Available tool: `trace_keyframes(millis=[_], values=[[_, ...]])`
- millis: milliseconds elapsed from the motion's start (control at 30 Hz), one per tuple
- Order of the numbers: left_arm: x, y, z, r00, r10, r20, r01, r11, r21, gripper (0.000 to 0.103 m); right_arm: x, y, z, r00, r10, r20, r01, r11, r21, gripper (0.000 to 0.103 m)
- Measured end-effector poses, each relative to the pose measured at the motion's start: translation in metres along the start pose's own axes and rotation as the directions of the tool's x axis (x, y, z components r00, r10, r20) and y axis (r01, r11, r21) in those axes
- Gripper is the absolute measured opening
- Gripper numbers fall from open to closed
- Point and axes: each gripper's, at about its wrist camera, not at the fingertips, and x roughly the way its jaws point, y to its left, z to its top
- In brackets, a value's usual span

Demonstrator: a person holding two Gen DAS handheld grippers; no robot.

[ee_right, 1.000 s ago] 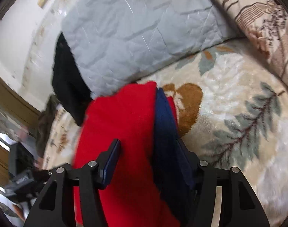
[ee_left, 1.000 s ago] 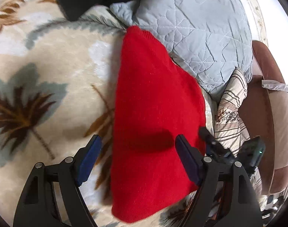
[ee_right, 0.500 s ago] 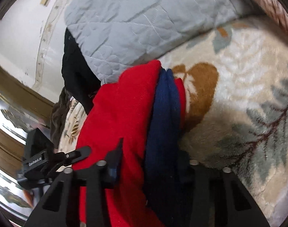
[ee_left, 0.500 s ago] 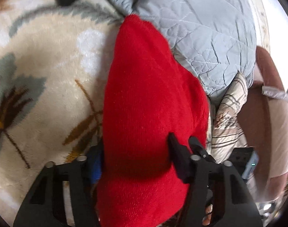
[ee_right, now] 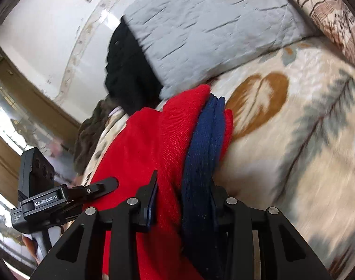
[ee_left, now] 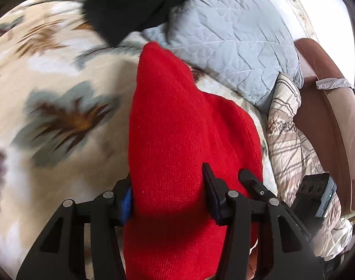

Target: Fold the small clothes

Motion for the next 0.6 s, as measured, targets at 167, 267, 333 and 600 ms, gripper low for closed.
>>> trace_keyframes(millis=[167, 267, 333, 600], values=[[-0.017, 0.046, -0.048, 0.999, 0.017, -0.044, -0.019, 0.999, -0.050, 0.054, -0.001, 0.021, -0.057, 0.996, 0.055, -0.072, -0.055, 0.998, 0.012, 0.037], [-0.013, 0.072, -0.062, 0.997, -0.030, -0.072, 0.022, 0.994, -0.108, 0.063, 0.011, 0.016, -0.080, 0.992, -0.009, -0.124, 0.014, 0.999, 0.034, 0.047], [-0.030, 0.076, -0.062, 0.997, -0.044, -0.065, 0.035, 0.992, -0.125, 0.063, 0.003, 0.017, -0.077, 0.993, -0.014, -0.115, 0.021, 0.998, 0.063, 0.047], [-0.048, 0.027, -0.036, 0.990, 0.088, 0.109, -0.096, 0.992, 0.077, 0.061, -0.021, 0.077, -0.043, 0.996, -0.062, 0.060, 0.072, 0.982, -0.177, 0.026]])
